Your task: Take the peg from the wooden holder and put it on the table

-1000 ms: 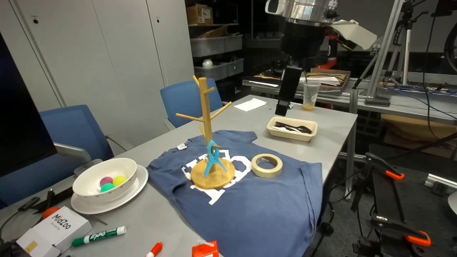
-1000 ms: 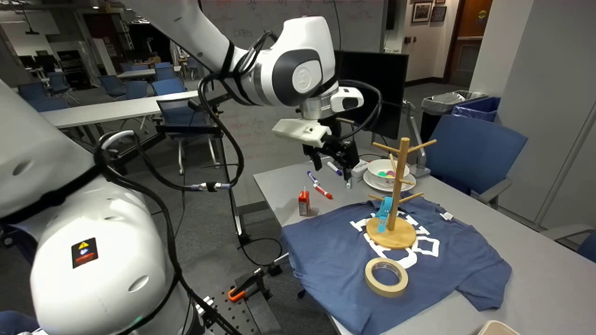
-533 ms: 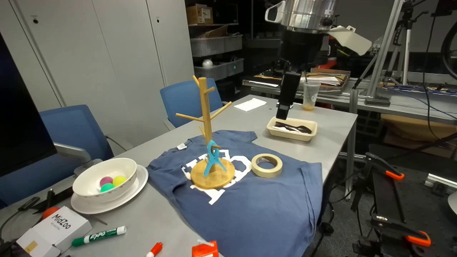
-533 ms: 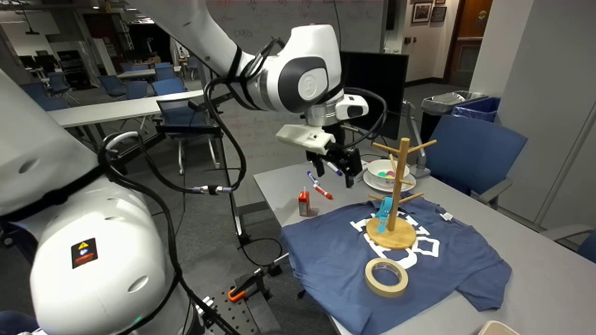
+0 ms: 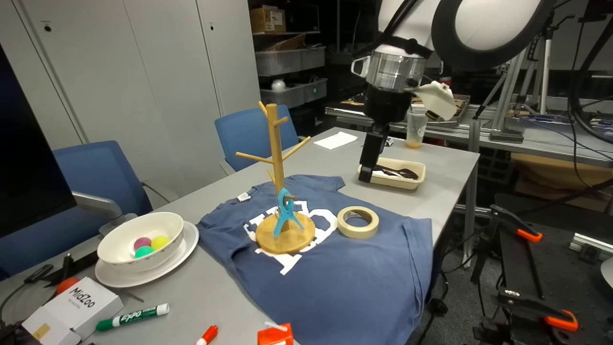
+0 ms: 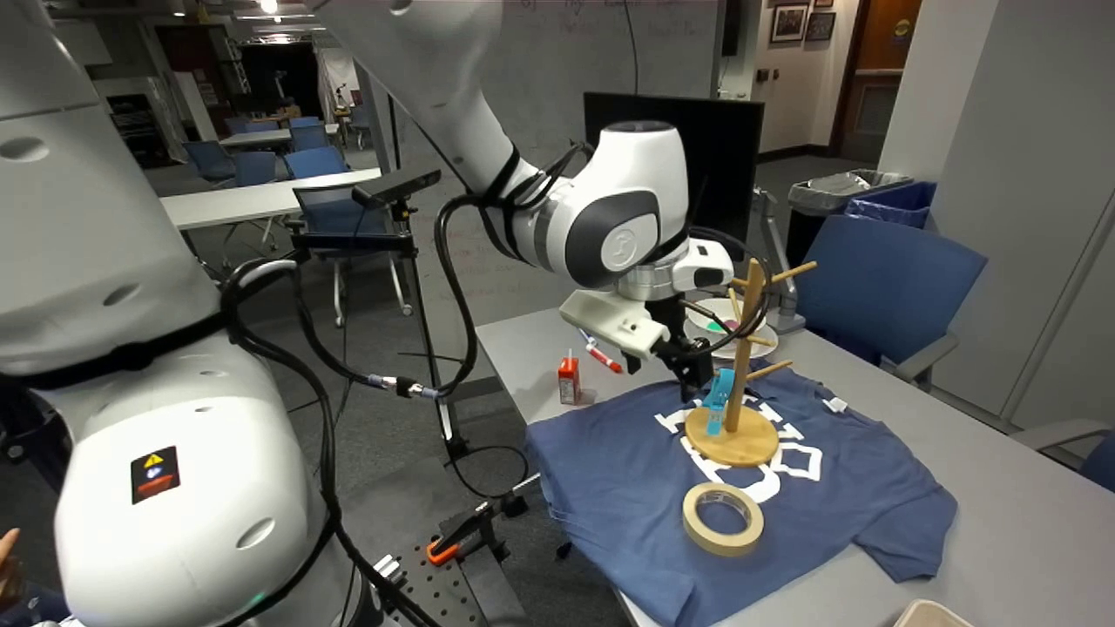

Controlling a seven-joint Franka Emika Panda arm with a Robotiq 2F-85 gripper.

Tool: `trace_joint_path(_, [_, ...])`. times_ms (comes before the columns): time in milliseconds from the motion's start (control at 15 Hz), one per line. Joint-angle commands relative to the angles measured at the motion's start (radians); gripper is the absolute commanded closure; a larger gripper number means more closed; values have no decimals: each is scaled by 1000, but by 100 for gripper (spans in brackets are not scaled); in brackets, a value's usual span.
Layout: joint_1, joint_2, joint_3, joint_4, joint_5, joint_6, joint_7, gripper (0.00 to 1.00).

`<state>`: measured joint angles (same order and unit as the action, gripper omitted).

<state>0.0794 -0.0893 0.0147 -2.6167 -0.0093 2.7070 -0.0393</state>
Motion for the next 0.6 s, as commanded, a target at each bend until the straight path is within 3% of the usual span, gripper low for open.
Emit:
trace_joint_path(0, [-6, 116, -5, 30, 81, 136, -85, 0])
trace_joint_path(267, [-23, 226, 21, 75, 127, 229, -133, 0])
trace_joint_path(533, [-28, 226, 20, 69, 76, 205, -75, 0])
